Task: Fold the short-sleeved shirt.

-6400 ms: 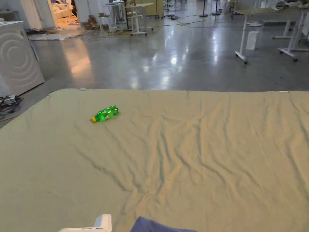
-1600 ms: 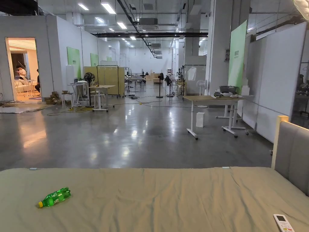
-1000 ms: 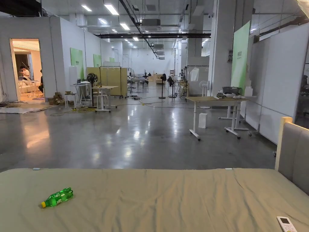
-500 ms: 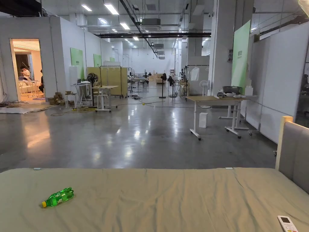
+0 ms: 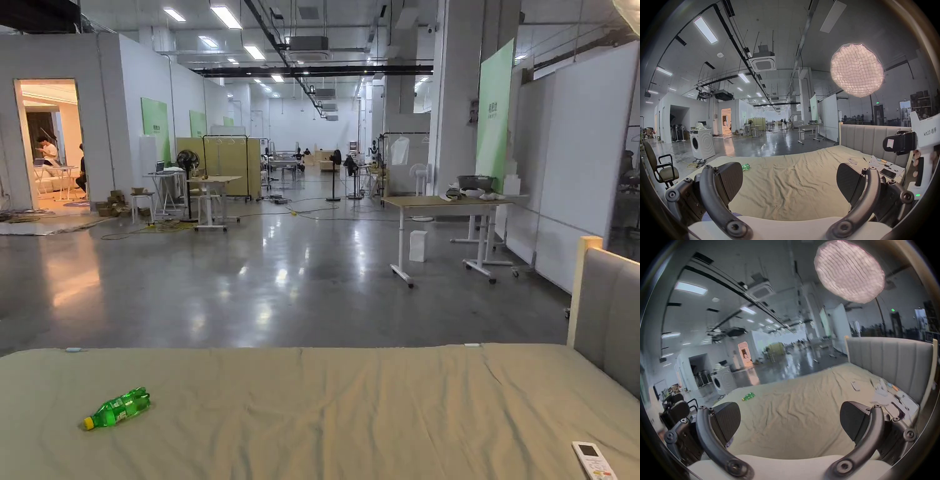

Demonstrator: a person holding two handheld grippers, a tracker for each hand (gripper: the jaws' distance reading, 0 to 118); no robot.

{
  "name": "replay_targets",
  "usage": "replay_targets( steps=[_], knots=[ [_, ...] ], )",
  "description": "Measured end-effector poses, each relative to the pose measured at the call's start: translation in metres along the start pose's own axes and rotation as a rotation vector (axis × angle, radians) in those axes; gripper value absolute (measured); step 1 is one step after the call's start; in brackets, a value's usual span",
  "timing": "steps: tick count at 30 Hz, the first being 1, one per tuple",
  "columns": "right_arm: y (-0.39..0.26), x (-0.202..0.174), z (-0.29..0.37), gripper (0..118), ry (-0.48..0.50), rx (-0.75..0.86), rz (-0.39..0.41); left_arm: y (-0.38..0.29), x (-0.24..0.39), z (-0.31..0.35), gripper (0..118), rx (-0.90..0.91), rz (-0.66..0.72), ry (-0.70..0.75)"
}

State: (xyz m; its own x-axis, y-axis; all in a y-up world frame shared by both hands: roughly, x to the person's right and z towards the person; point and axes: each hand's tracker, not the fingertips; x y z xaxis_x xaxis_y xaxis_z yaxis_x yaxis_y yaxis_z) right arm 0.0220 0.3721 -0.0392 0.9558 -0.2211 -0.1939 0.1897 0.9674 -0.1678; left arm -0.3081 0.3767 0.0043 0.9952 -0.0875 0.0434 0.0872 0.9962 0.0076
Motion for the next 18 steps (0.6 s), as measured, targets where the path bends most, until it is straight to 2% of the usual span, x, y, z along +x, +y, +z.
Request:
replay_targets(
  steps=[1,6,8,9,12,18],
  knots=[
    [-0.004,0.000,-0.001,118,0.018,0.033,0.022,0.000,0.001,0.000,115,0.001,0.001,-0.001],
    [-0.010,-0.023,0.000,118,-0.064,0.065,0.334,-0.002,0.003,0.001,115,0.002,0.021,-0.005],
    [-0.010,-0.030,0.004,118,-0.092,0.162,0.402,-0.002,0.003,0.000,115,0.002,0.022,-0.011],
    [-0.015,-0.031,0.003,118,-0.083,0.116,0.333,-0.002,0.004,0.000,115,-0.001,0.013,-0.006],
    [-0.012,-0.028,0.004,118,-0.009,0.129,0.291,-0.001,0.007,-0.001,115,0.001,-0.023,0.013],
    [-0.011,-0.027,0.006,118,-0.010,0.142,0.312,0.001,0.000,0.001,115,0.014,0.026,0.015]
  ],
)
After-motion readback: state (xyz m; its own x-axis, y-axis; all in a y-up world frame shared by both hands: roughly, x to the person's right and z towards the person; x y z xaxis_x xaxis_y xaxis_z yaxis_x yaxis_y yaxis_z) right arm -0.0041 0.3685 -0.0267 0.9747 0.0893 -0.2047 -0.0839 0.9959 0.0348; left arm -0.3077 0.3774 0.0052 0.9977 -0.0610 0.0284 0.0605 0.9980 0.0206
